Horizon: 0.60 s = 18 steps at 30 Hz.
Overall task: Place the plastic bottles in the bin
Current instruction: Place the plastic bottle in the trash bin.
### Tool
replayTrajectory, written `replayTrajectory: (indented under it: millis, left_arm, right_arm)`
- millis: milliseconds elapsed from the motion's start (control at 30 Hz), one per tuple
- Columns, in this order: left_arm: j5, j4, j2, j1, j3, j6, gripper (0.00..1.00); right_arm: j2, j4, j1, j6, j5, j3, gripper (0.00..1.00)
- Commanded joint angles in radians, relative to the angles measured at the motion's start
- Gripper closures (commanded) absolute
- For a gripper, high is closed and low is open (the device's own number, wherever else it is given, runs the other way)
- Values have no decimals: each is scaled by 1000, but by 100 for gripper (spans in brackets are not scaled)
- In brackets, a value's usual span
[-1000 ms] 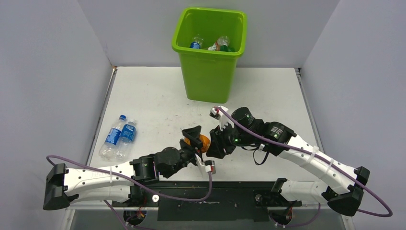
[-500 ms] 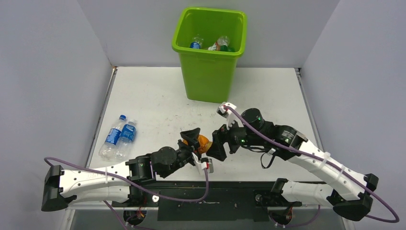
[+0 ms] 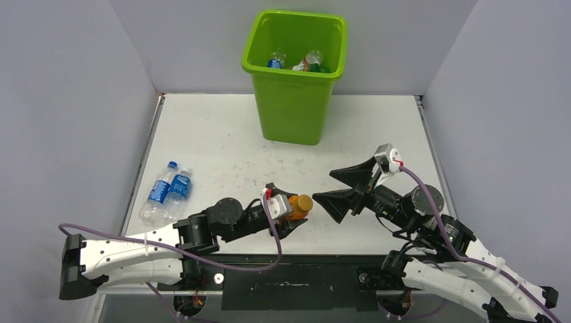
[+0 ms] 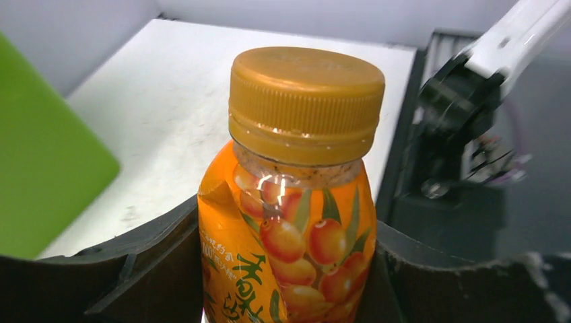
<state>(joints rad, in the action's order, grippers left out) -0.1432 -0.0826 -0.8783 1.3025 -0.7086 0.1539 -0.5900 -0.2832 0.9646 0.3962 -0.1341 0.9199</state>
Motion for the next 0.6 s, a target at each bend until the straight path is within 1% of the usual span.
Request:
replayTrajectory:
  millis: [0,67,133,333,400,533,567]
  left_arm:
    - [142,-154,-10,-35,-12,-334,81]
    - [168,-161,-17,-45,-21,-371,82]
    - [160,-155,-20,-49,-28,-385,83]
    - [164,-143,-26,-78,-36,-417,85]
    - [160,-145,-25,-81,-36,-419,85]
    - [152,-155,-17,-87,-29,-424,87]
    - [130,-156,-15,-88,-28,-424,87]
  right_arm:
    - [-39,178,5,37,1,-28,6]
    - [-57,210,4,52,-18,-38,5]
    - [-67,250,4,69,-41,-55,3]
    - [-121,274,13,82,-69,-52,3]
    - [-153,253,17,81,-71,-38,5]
    - [-200,217,35,73,-68,-21,13]
    - [-204,213,42,71,-62,-21,15]
